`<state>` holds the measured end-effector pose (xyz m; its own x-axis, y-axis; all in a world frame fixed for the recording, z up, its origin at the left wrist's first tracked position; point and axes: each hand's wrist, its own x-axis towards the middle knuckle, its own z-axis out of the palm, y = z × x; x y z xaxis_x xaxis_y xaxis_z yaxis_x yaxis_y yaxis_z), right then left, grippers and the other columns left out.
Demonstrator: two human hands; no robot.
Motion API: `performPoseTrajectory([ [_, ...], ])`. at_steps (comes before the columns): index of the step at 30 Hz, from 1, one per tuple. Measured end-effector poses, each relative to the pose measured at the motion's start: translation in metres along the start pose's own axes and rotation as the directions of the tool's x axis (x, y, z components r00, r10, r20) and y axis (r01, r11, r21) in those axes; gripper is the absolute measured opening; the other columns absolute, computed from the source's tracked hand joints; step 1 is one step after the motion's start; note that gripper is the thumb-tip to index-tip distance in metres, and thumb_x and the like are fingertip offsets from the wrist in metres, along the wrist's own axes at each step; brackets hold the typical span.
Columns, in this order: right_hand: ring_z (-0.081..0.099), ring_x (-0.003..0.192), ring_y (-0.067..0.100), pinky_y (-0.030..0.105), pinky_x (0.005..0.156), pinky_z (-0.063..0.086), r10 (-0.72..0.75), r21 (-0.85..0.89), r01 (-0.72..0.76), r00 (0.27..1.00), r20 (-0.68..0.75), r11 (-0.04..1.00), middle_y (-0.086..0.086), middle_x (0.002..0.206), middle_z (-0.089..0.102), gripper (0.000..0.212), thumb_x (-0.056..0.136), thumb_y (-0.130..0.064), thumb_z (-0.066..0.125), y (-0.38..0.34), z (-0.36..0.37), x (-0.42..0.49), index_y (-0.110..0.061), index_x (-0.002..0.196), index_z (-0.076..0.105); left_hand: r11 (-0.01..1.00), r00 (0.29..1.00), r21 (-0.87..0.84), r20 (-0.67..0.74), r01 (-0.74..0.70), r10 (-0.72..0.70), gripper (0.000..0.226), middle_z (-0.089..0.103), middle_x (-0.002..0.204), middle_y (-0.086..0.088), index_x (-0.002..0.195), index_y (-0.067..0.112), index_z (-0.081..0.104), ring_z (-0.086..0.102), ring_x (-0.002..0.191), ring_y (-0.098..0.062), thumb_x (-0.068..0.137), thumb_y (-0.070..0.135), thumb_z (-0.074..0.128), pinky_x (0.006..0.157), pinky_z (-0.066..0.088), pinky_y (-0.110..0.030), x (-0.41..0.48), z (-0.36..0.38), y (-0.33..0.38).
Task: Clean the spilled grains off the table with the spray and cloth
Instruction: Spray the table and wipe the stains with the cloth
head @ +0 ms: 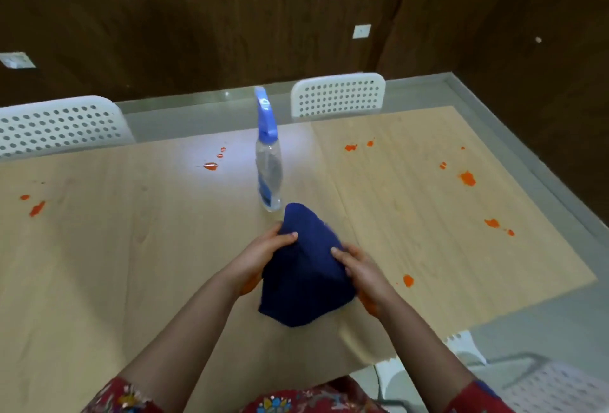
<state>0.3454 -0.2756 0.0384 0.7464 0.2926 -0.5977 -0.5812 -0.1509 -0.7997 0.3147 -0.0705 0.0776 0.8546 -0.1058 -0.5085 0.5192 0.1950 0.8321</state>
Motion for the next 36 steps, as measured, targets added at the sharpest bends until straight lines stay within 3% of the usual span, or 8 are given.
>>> performPoseTrajectory([
  [7, 0.065, 0.1, 0.021, 0.038, 0.082, 0.051, -0.29, -0.414, 0.106, 0.864, -0.412, 0.904, 0.003, 0.112, 0.066, 0.047, 0.088, -0.025, 0.069, -0.007, -0.095, -0.032, -0.027, 0.129, 0.048, 0.996, 0.996, 0.09, 0.091, 0.017, -0.025, 0.038, 0.06, 0.129, 0.0, 0.131, 0.023, 0.042, 0.062, 0.11, -0.013, 0.097, 0.012, 0.053, 0.088, 0.053, -0.034, 0.048, 0.074, -0.026],
  [10, 0.042, 0.131, 0.033, 0.044, 0.105, 0.036, -0.506, -0.787, -0.127, 0.702, -0.502, 0.604, 0.013, 0.148, 0.037, 0.07, 0.089, -0.034, 0.063, -0.006, -0.111, -0.003, -0.022, 0.149, 0.03, 0.948, 0.997, 0.308, 0.038, -0.077, 0.069, 0.064, 0.033, 0.153, -0.002, 0.149, 0.023, 0.02, 0.038, 0.136, -0.014, 0.097, 0.019, 0.056, 0.109, 0.035, -0.029, 0.081, 0.083, -0.036],
  [13, 0.025, 0.144, 0.035, 0.048, 0.115, 0.022, -0.561, -0.893, -0.083, 0.751, -0.347, 0.442, 0.011, 0.159, 0.023, 0.062, 0.095, -0.041, 0.052, 0.018, -0.094, 0.03, -0.024, 0.151, 0.031, 0.566, 0.98, 0.822, -0.058, -0.062, 0.191, 0.076, 0.008, 0.162, -0.004, 0.154, 0.016, 0.008, 0.01, 0.149, -0.018, 0.096, 0.034, 0.053, 0.12, 0.012, -0.034, 0.098, 0.062, -0.067],
  [17, -0.009, 0.15, 0.031, 0.061, 0.112, -0.008, -0.419, -0.962, -0.179, 0.872, -0.252, 0.205, -0.011, 0.161, -0.01, 0.064, 0.094, -0.063, 0.01, 0.064, -0.075, 0.063, -0.042, 0.153, -0.001, 0.128, 0.982, 0.986, 0.082, -0.105, 0.171, 0.081, -0.027, 0.156, 0.005, 0.151, 0.029, -0.015, -0.019, 0.146, -0.014, 0.084, 0.067, 0.011, 0.117, -0.008, -0.034, 0.092, 0.043, -0.103],
  [24, 0.021, 0.148, 0.019, 0.047, 0.115, 0.019, -0.485, -0.989, 0.129, 0.871, 0.079, 0.07, -0.01, 0.161, 0.013, 0.055, 0.102, -0.051, 0.018, 0.114, -0.136, 0.003, -0.037, 0.154, 0.011, 0.085, 0.982, 0.99, 0.094, -0.109, 0.166, 0.083, -0.029, 0.156, 0.004, 0.149, 0.032, -0.018, -0.024, 0.145, -0.014, 0.076, 0.067, -0.004, 0.115, -0.011, -0.032, 0.094, 0.041, -0.105],
  [27, 0.012, 0.149, 0.022, 0.053, 0.112, 0.02, -0.438, -0.983, -0.087, 0.886, -0.151, 0.162, -0.013, 0.162, 0.009, 0.065, 0.091, -0.072, 0.022, 0.087, -0.166, 0.021, -0.047, 0.151, 0.013, 0.078, 0.984, 0.991, 0.1, -0.113, 0.149, 0.08, -0.032, 0.154, 0.005, 0.146, 0.034, -0.024, -0.026, 0.144, -0.014, 0.075, 0.068, -0.005, 0.115, -0.012, -0.032, 0.095, 0.04, -0.103],
  [31, -0.013, 0.148, 0.033, 0.069, 0.107, -0.008, -0.403, -0.92, -0.278, 0.836, -0.373, 0.275, -0.007, 0.163, -0.011, 0.068, 0.09, -0.073, 0.024, 0.05, -0.14, 0.071, -0.05, 0.15, 0.0, 0.072, 0.986, 0.991, 0.106, -0.116, 0.129, 0.082, -0.034, 0.153, 0.005, 0.148, 0.033, -0.022, -0.026, 0.144, -0.014, 0.076, 0.068, -0.004, 0.115, -0.012, -0.034, 0.097, 0.037, -0.105],
  [36, 0.005, 0.151, 0.023, 0.054, 0.118, 0.017, -0.485, -0.971, 0.238, 0.848, 0.213, -0.01, -0.004, 0.164, 0.006, 0.057, 0.101, -0.041, 0.029, 0.097, -0.093, 0.025, -0.029, 0.155, 0.016, 0.063, 0.983, 0.992, 0.098, -0.109, 0.158, 0.084, -0.03, 0.155, 0.004, 0.149, 0.03, -0.019, -0.024, 0.144, -0.014, 0.076, 0.068, -0.003, 0.116, -0.01, -0.034, 0.095, 0.04, -0.106],
])
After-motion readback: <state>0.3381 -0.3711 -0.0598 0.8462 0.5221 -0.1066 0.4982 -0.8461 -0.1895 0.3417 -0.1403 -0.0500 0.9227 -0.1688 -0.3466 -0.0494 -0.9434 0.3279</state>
